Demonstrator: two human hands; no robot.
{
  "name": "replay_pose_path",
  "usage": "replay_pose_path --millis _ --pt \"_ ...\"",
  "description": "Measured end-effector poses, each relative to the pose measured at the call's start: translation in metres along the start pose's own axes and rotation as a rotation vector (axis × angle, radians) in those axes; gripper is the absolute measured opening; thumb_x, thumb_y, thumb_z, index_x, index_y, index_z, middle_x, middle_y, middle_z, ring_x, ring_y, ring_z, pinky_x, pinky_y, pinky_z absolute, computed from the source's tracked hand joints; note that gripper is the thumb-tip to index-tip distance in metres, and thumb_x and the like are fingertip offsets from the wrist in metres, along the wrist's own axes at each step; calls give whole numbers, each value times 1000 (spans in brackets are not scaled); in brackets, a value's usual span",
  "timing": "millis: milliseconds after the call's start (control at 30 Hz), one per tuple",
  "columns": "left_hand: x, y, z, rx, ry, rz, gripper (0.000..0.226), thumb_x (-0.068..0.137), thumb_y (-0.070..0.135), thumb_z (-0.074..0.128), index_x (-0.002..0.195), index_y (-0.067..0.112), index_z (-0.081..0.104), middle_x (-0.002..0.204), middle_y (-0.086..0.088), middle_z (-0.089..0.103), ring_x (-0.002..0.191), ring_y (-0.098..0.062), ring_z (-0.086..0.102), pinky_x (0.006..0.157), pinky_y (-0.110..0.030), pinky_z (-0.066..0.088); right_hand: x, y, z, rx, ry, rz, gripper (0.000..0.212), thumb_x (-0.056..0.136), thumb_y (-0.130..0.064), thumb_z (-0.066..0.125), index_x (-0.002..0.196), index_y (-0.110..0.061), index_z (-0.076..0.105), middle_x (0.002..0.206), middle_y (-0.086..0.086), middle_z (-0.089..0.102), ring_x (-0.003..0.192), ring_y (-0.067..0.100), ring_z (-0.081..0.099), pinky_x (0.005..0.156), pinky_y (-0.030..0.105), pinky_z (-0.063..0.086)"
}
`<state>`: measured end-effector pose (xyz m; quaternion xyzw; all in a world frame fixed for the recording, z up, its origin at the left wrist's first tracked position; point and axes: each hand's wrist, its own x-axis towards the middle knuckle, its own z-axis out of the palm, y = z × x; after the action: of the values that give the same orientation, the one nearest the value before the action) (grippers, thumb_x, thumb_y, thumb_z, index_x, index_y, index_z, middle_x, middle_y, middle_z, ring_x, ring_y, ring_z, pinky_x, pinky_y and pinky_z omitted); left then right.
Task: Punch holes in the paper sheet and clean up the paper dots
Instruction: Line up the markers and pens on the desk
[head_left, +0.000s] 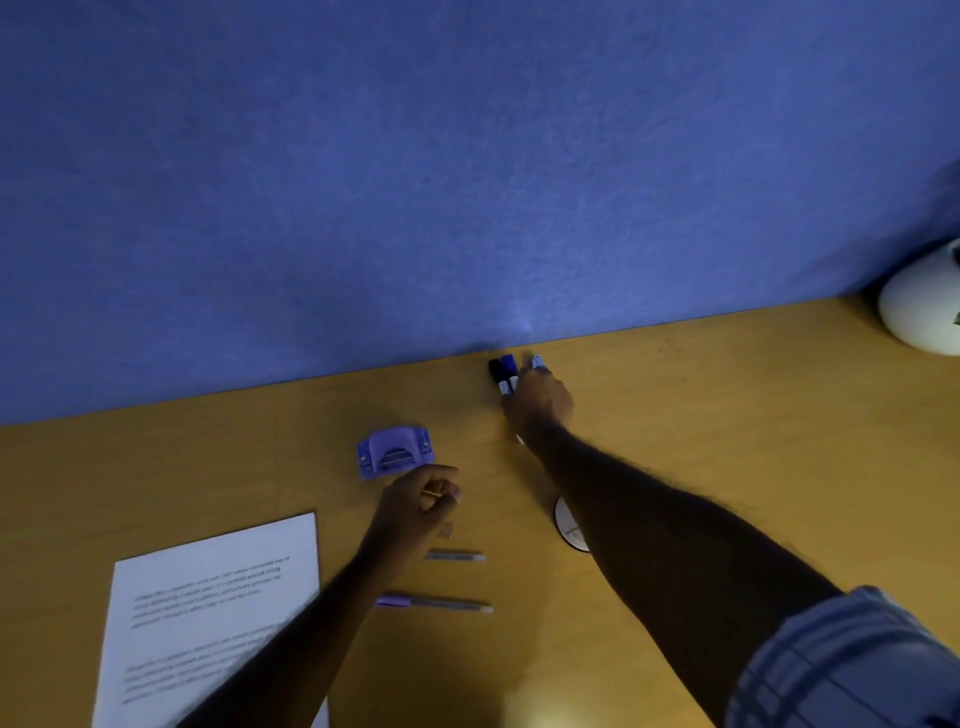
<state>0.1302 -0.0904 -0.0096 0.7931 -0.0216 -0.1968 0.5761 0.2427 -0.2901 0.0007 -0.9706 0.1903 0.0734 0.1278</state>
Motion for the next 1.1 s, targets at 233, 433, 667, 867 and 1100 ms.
replay_pose_path --millis 233,433,667,867,1100 --pt "-1 1 -4 20 6 31 27 89 11 64 115 16 61 101 -2 66 89 0 65 63 -14 53 0 2 -1 14 -3 7 41 97 -38 51 126 -9 53 119 10 64 104 26 64 81 37 52" --pt "-5 0 -10 87 32 85 24 89 10 65 112 16 63 98 2 68 91 0 64 68 -11 51 -5 5 -7 25 -3 -37 40 95 -41 52 119 -10 59 117 10 64 100 25 65 82 39 56" --pt "-21 -1 -25 297 15 125 25 89 17 64 113 20 63 97 8 68 91 -3 64 82 -21 53 -35 4 -12 63 7 -242 30 91 -31 58 114 -12 63 110 8 67 102 25 64 81 38 56" --pt "-50 -10 -44 517 64 182 31 86 13 66 116 17 62 107 4 61 95 -9 59 79 -17 45 -80 6 -9 55 5 -481 37 87 -32 62 121 -18 59 123 4 60 111 21 58 86 39 54" --pt "-89 -39 -62 705 121 131 36 82 25 70 116 15 62 121 -6 60 112 -24 57 92 -41 50 -136 16 2 77 -109 -658 32 86 -23 63 116 -13 63 112 9 62 107 27 57 87 35 45"
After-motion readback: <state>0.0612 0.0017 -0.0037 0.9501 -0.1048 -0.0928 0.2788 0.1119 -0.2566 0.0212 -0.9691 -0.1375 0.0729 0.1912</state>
